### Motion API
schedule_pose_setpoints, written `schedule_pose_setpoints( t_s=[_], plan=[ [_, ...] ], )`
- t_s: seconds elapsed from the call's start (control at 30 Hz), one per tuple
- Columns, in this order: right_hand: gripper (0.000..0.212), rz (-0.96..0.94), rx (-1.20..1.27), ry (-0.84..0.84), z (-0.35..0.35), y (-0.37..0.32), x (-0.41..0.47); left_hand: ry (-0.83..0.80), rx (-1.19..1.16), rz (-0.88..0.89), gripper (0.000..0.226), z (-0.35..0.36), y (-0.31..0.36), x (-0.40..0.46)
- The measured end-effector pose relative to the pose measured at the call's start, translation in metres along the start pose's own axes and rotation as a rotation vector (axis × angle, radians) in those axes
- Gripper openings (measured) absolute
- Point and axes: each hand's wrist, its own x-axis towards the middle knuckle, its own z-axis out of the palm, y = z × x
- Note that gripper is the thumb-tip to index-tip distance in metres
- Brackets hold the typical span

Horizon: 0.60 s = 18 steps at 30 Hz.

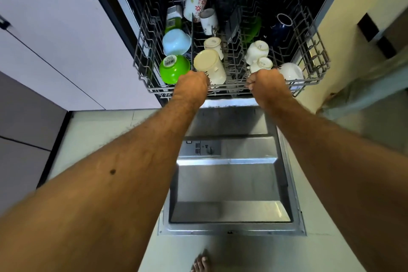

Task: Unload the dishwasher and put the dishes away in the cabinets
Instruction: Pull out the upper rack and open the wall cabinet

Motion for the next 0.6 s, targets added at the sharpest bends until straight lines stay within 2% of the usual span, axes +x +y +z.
schedule_pose_setpoints(
  t_s=[0.27,0.6],
  plan=[
    [0.024,0.012,-0.042,-0.002,-0.003,-0.006,-0.021,0.009,-0.010,-0.027,0.028,0.007,-0.002,-0.018],
    [0.024,0.019,-0.087,0.012,0.004,-0.007,-0.040,-0.009,-0.054,-0.050,0.032,0.009,0.000,-0.042]
  ],
)
